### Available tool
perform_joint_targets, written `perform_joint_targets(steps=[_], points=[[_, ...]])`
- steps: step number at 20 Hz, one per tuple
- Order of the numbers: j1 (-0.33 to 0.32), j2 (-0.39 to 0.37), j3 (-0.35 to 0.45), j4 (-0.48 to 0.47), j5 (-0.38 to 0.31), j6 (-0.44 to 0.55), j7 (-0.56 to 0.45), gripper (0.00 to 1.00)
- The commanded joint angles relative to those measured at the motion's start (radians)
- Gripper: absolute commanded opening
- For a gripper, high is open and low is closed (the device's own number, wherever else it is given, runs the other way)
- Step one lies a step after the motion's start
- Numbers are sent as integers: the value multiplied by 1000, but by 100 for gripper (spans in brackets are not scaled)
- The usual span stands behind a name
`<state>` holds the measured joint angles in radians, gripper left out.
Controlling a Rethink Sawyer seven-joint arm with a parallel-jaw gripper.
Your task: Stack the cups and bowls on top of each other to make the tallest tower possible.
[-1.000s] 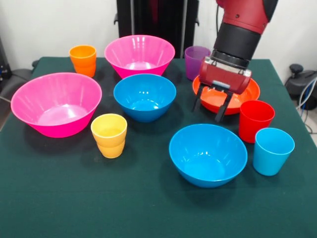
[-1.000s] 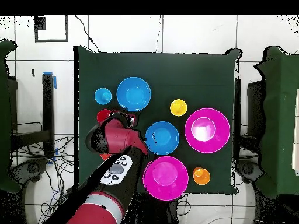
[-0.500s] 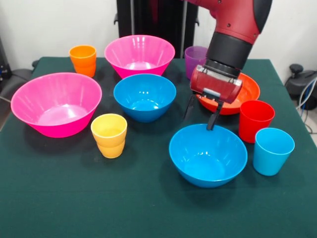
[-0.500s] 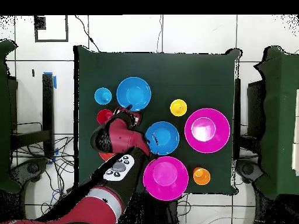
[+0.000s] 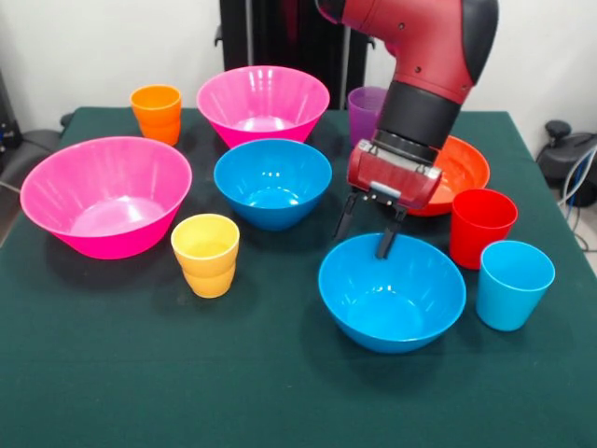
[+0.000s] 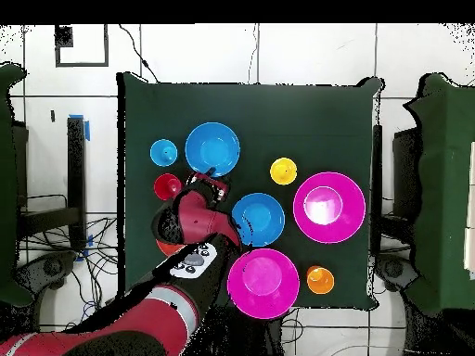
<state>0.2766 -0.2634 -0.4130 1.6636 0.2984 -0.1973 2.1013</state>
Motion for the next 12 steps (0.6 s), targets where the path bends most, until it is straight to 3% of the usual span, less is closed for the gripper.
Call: perform_joint_targets(steps=[1, 12], points=[[-1, 87, 124, -17, 59, -20, 195, 100], [-12, 81, 136, -19, 53, 27, 170, 100]])
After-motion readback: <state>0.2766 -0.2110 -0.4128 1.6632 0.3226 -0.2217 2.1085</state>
